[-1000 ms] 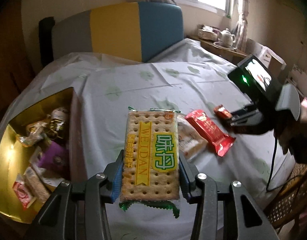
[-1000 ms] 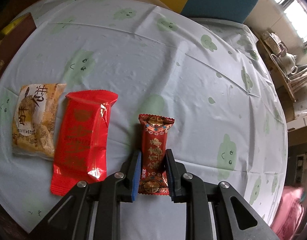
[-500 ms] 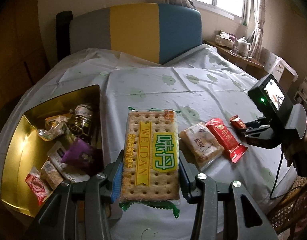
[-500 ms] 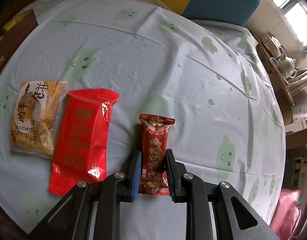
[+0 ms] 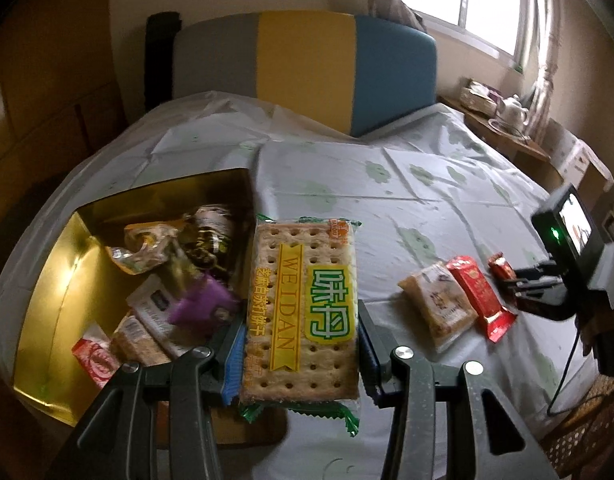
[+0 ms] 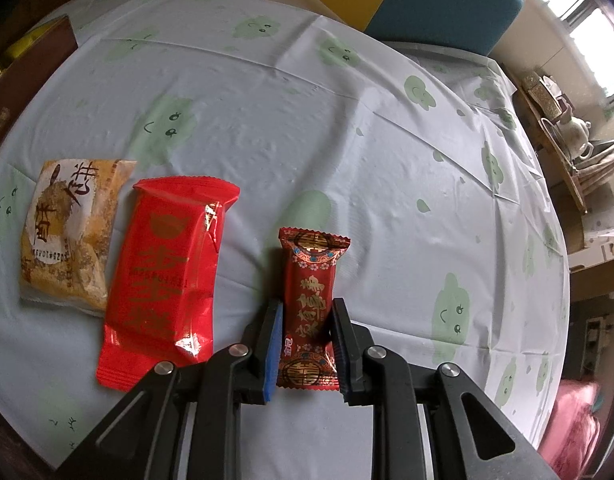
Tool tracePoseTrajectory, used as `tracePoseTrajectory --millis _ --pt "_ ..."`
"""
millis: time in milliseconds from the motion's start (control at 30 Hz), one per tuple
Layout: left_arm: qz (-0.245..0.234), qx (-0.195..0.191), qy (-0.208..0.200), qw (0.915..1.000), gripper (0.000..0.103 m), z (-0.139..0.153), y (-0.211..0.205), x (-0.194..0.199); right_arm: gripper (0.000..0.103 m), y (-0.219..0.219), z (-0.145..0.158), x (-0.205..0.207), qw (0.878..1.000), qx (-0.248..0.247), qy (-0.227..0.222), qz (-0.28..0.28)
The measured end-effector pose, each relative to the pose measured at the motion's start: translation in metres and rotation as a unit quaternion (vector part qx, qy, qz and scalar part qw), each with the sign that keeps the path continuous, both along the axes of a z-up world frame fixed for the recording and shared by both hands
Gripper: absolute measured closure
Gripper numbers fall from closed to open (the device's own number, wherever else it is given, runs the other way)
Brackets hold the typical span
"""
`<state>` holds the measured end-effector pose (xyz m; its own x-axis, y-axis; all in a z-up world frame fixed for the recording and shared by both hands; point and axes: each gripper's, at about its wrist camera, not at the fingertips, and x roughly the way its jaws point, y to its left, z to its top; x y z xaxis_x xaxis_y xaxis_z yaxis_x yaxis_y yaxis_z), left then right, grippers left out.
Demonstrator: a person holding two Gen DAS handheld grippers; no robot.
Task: Organize snacks
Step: 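Lift the cracker pack with the left gripper while the right gripper holds the red cake, then carry the WEIDAN cracker pack into the gold tray and open the left gripper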
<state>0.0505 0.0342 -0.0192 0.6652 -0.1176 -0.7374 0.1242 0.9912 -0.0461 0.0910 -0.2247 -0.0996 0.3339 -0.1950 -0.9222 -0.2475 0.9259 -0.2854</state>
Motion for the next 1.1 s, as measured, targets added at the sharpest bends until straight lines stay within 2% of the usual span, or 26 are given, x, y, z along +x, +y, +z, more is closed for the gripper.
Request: tracePoseTrajectory --millis 333,400,567,767,833,1100 --pt "0.062 -0.019 0.009 0.9979 0.056 -0.001 0.045 0.006 0.079 0.0 0.001 -0.001 1.0 -0.004 -0.002 0.004" --pt "0.077 -0.043 0.022 0.9959 0.056 -0.003 0.059 0.01 0.079 0.001 0.001 0.0 1.0 -0.005 -0.002 0.004" --pt "0.163 -0.094 0.036 0.9815 0.056 -0.002 0.119 0.017 0.079 0.001 0.001 -0.001 1.0 -0.006 -0.003 0.005" --pt "0.262 -0.144 0.029 0.9538 0.056 0.003 0.194 0.005 0.079 0.002 0.001 -0.002 1.0 -0.009 -0.004 0.007" --pt "0.277 -0.155 0.033 0.9478 0.056 0.0 0.207 0.0 0.079 0.003 0.001 -0.002 1.0 -0.011 -0.005 0.008" --pt "0.27 -0.189 0.072 0.9413 0.056 -0.025 0.208 0.001 0.079 0.004 0.001 -0.004 1.0 -0.015 -0.007 0.012"
